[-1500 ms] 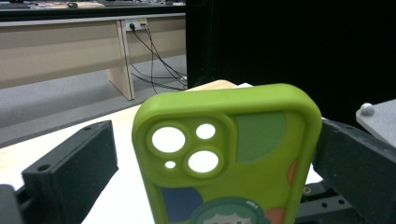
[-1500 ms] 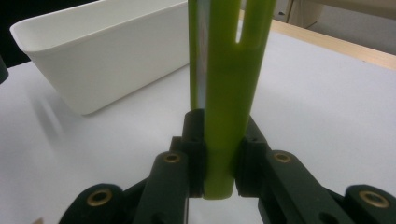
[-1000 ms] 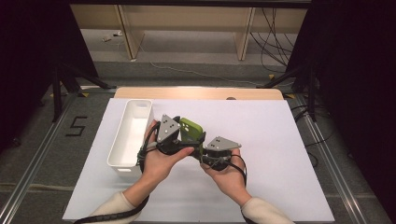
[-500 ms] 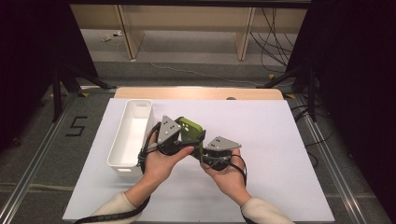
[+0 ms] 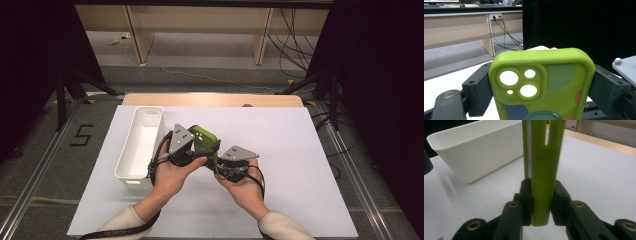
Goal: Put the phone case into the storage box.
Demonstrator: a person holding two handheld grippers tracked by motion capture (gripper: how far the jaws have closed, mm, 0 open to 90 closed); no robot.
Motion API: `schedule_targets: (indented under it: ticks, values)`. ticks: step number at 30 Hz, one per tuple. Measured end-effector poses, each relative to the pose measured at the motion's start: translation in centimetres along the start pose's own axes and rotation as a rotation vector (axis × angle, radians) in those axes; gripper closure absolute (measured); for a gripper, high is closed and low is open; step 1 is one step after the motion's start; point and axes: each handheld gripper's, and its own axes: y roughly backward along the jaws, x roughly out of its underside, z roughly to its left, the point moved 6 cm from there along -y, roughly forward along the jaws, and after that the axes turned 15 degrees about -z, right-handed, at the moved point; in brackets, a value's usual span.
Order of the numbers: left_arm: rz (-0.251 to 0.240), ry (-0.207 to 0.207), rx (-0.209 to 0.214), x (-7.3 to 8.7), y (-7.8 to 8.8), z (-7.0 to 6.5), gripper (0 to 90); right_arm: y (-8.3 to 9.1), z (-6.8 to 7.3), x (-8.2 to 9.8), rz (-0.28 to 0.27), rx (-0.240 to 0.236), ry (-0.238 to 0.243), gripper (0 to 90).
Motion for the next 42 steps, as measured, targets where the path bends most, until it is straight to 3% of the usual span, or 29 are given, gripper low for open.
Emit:
schedule_targets:
  ticks: [3,8,11,15,23,42]
  values:
    - [-0.007,-0.002,0.009,-0.1,0.0,0.1,15.7,0.1,-0.2,-0.3,-0.024,-0.006,0.000,58.2]
    - [-0.015,-0.004,0.006,-0.4,0.1,0.4,15.7,0.4,-0.4,-0.5,-0.033,-0.015,0.011,23.0]
    - [-0.020,-0.007,0.001,-0.6,0.2,0.7,15.7,0.8,-0.5,-0.4,-0.040,-0.054,0.017,15.2]
    - [-0.024,-0.014,-0.005,-1.0,0.6,1.2,15.7,1.9,-0.8,-0.4,-0.063,-0.079,0.016,15.2]
    - [-0.042,-0.017,-0.036,-1.9,1.6,2.8,15.7,4.1,-1.9,-0.5,-0.095,-0.078,0.011,15.2]
    - [-0.058,-0.032,-0.099,-3.2,4.3,5.6,15.7,8.1,-4.3,0.0,-0.124,-0.027,0.012,15.4]
